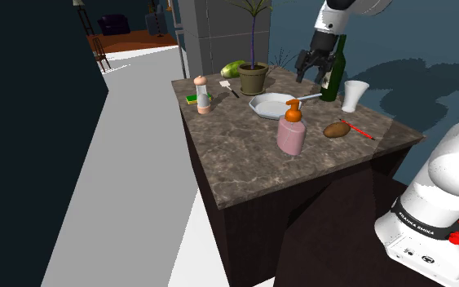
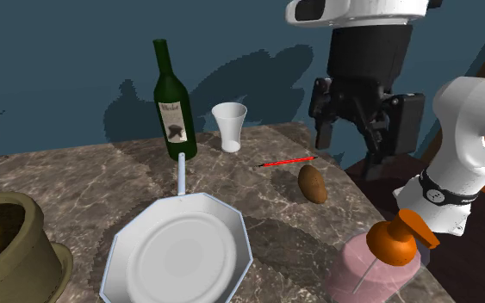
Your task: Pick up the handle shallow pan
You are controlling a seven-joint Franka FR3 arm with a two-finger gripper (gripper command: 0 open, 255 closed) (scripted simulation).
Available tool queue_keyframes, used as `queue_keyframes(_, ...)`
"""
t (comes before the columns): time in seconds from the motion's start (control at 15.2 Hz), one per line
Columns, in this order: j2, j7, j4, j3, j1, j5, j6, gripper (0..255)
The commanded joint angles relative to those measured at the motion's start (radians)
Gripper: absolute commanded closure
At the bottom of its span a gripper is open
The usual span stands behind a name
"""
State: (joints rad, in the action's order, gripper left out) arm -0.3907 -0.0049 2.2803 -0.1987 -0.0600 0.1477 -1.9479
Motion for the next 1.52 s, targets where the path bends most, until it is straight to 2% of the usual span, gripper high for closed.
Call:
queue_keyframes(0.0,0.066,-0.018,-0.033,-0.031,-0.009,0.024,-0.027,0)
queue_keyframes(0.33,0.237,-0.069,-0.125,-0.101,-0.028,0.110,-0.080,0)
queue_keyframes(0.73,0.454,-0.141,-0.264,-0.163,-0.070,0.249,-0.104,0)
queue_keyframes(1.32,0.786,-0.211,-0.524,-0.187,-0.199,0.466,-0.071,0)
queue_keyframes(1.45,0.823,-0.219,-0.547,-0.183,-0.215,0.489,-0.075,0)
